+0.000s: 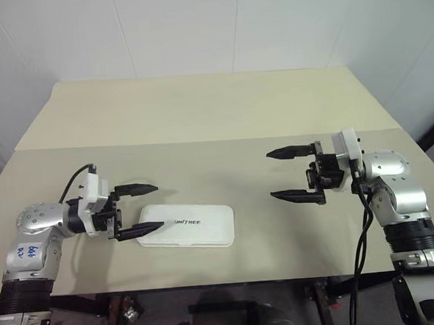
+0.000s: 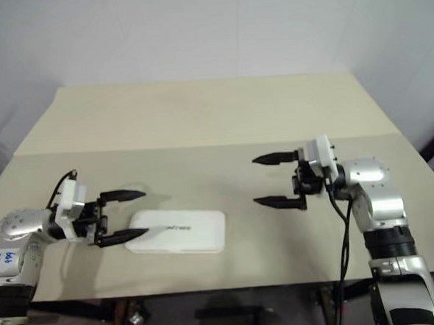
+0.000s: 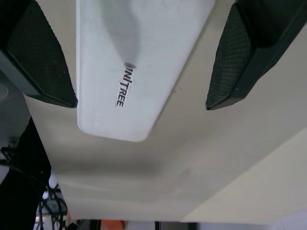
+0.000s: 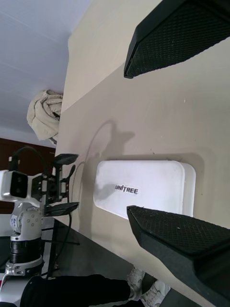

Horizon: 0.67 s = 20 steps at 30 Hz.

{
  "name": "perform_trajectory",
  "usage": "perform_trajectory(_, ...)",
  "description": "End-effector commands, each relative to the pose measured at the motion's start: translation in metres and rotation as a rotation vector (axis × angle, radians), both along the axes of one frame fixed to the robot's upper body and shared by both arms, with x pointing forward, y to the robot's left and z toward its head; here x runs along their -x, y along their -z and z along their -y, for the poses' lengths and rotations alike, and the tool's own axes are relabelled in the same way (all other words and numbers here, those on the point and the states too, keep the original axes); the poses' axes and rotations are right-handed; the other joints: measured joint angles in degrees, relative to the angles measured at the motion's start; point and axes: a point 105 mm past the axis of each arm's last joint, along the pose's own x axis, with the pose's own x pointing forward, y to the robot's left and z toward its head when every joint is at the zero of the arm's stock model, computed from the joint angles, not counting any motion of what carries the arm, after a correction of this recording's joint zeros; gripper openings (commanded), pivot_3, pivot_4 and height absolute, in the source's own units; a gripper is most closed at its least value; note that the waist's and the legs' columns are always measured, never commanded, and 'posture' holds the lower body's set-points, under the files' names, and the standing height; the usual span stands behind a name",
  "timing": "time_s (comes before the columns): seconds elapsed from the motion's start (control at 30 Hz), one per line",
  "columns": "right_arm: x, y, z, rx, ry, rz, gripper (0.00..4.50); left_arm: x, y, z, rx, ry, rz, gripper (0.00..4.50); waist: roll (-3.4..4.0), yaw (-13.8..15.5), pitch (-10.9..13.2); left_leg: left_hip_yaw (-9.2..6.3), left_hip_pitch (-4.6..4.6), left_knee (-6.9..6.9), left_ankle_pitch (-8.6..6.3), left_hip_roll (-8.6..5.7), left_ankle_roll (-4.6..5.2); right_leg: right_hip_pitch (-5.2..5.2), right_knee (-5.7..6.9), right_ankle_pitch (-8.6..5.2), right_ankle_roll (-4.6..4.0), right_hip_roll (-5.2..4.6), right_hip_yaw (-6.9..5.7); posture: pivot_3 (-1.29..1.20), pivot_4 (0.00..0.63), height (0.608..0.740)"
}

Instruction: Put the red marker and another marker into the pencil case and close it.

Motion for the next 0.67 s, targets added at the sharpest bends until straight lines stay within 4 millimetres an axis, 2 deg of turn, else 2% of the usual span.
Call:
perform_trajectory(0.03,0.000,-0.008,0.006,0.009,-0.007,0.041,4.50,0.011,-0.008,-0.011,0.009,0.022,0.015,4.45,0.00,-0.1,0.0,0.03,-0.08,0.00,0.01,0.00,-0.01,-0.09,0.01,0.00,0.00,0.00,0.01,0.00,0.150,0.740)
perform_trajectory(0.2,-0.006,-0.010,0.010,0.020,0.032,0.055,4.50,0.032,-0.017,-0.025,0.038,0.107,0.033,4.45,0.01,-0.1,0.0,0.11,-0.10,-0.06,0.01,0.03,-0.08,-0.19,-0.03,0.00,0.00,0.00,0.00,0.00,0.150,0.740)
perform_trajectory(0.33,-0.004,-0.009,0.014,0.034,0.036,0.057,4.50,0.049,-0.014,-0.042,0.011,0.118,-0.032,4.45,0.04,-0.3,0.0,0.12,-0.06,-0.07,-0.03,0.05,-0.05,-0.18,-0.02,-0.01,-0.02,0.00,0.01,0.00,0.150,0.740)
perform_trajectory(0.47,-0.002,-0.007,0.016,0.035,0.045,0.052,4.50,0.048,-0.014,-0.069,-0.063,-0.005,-0.028,4.45,0.07,-0.6,0.0,0.14,-0.04,-0.16,-0.05,0.07,-0.03,-0.22,-0.05,-0.04,-0.07,-0.01,0.00,0.00,0.150,0.740)
perform_trajectory(0.67,-0.005,-0.008,0.009,0.010,0.044,0.068,4.50,0.037,-0.016,-0.073,-0.101,-0.084,0.018,4.45,0.09,-0.6,0.1,0.19,-0.05,-0.18,-0.07,0.08,-0.06,-0.23,-0.06,-0.05,-0.08,-0.01,-0.03,0.00,0.150,0.740)
